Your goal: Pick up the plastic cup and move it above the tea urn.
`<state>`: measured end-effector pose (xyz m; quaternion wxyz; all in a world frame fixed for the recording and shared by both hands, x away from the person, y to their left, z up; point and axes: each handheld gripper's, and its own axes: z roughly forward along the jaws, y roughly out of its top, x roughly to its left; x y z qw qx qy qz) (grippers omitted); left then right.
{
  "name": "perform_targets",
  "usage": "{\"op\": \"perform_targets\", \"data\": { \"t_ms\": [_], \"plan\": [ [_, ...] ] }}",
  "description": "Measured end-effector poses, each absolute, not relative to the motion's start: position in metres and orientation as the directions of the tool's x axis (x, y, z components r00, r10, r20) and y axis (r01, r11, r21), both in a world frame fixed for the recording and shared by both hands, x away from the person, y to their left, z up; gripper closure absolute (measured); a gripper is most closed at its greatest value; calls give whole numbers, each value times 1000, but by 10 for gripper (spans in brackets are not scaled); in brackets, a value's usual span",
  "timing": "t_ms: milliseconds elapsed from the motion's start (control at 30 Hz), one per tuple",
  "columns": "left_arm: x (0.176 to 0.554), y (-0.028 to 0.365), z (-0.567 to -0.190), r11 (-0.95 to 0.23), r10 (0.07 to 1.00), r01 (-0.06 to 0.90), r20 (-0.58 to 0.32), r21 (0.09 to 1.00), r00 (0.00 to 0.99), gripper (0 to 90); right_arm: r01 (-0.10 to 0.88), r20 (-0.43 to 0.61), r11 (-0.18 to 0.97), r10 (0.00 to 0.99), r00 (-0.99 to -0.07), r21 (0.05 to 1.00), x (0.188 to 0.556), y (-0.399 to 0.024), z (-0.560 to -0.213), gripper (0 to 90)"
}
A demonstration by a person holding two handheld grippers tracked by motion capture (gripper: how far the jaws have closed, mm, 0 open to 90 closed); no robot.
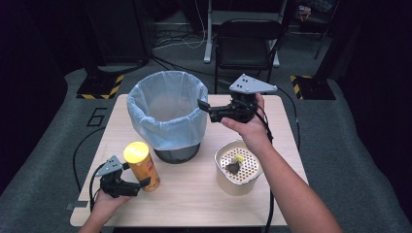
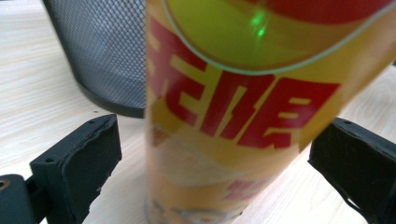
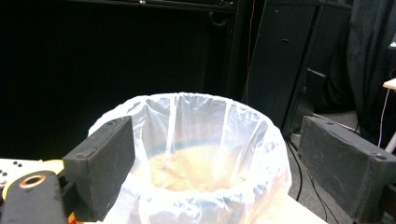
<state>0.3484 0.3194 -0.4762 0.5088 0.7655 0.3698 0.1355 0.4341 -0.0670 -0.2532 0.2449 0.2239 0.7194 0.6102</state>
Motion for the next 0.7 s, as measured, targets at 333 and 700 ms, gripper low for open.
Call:
{"op": "perform_targets", "data": {
  "t_ms": [333,700],
  "plan": [
    [350,316,-485,-221,707,394,-131,892,695,143,45,-66,157,634,-771,987,436,-82,-268,122],
    [343,312,-481,-230,740,355,-74,906,669,242,78,-63,186,652,-755,979,428,-94,-286,151]
  ]
}}
